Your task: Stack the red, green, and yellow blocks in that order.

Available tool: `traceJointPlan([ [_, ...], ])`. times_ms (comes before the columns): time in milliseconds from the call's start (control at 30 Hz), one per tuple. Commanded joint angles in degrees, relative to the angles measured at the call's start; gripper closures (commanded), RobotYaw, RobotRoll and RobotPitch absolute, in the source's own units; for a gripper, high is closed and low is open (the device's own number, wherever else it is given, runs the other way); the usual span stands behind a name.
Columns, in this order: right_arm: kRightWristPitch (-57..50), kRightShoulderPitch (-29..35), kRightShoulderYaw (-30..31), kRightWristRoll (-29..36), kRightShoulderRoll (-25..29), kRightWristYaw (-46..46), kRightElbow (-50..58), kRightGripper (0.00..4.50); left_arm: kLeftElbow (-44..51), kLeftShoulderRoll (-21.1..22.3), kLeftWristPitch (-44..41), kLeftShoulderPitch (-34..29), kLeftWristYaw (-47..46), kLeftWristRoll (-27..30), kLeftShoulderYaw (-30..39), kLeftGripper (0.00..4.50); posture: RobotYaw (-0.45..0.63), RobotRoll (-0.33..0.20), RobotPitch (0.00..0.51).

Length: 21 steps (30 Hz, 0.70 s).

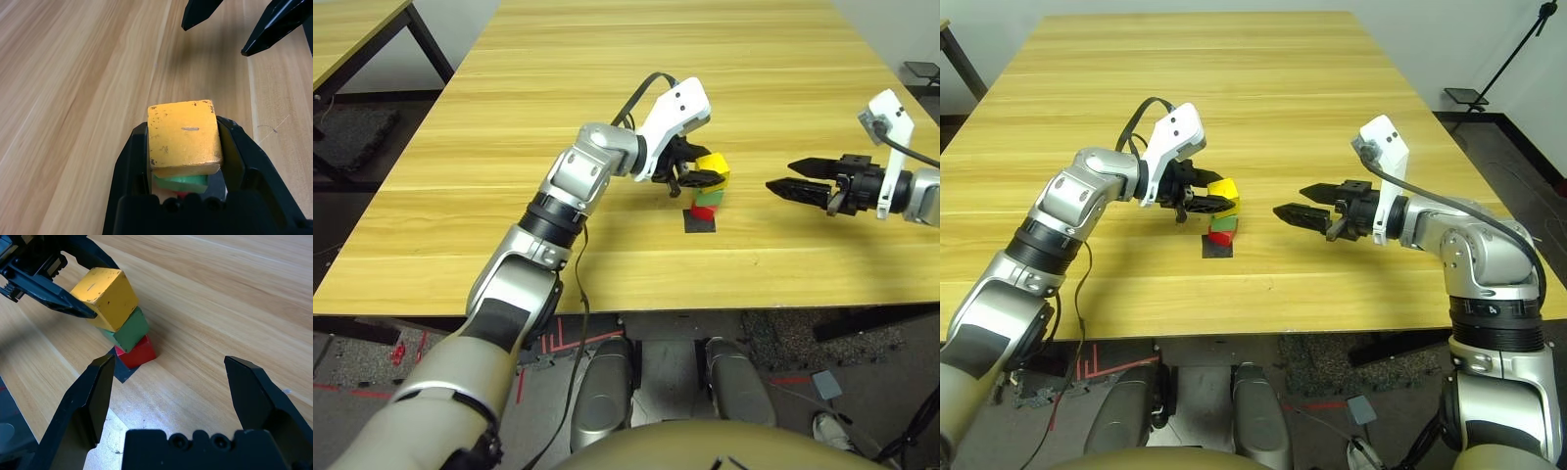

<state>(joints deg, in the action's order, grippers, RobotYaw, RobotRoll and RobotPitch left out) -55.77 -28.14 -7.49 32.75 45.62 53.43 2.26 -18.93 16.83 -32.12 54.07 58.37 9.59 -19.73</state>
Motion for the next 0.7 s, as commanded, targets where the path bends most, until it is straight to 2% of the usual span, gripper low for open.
traceJointPlan([
  [33, 0.14, 0.63, -0.72, 0.41, 0.84, 0.02, -0.23, 0.0, 2.87, -0.25, -1.14, -0.48, -0.55, -0.33, 0.07, 1.11, 0.04, -0.103, 0.076],
  [133, 0.59, -0.3, -1.4, 0.25, 0.72, -0.57, -1.46, 0.0, 11.04, -1.1, -5.47, -0.27, -8.82, 3.28, 9.4, 0.06, 0.05, -0.111, 0.069],
  [267, 3.02, -1.83, -2.88, -0.15, 0.36, -0.87, -5.52, 0.0, 18.2, -1.88, -7.81, -0.69, -22.19, 4.91, 21.91, 0.02, 0.07, -0.117, 0.063],
  [400, 12.72, -4.16, -6.35, -2.32, -2.91, -3.79, -16.17, 0.0, 24.67, -2.48, -5.85, -6.46, -35.26, 4.7, 32.95, 0.02, 0.1, -0.122, 0.06],
  [533, 33.04, -4.35, -11.34, -6.76, -7.08, -9.7, -32.51, 0.0, 31.05, -0.53, 2.6, -24.71, -40.73, -0.48, 35.99, 0.02, 0.13, -0.139, 0.064],
  [700, 53.34, -7.65, -14.06, -10.6, -7.96, -12.44, -50.5, 0.0, 31.44, -2.8, 13.5, -38.11, -45.39, -3.31, 35.64, 0.02, 0.13, -0.153, 0.081],
])
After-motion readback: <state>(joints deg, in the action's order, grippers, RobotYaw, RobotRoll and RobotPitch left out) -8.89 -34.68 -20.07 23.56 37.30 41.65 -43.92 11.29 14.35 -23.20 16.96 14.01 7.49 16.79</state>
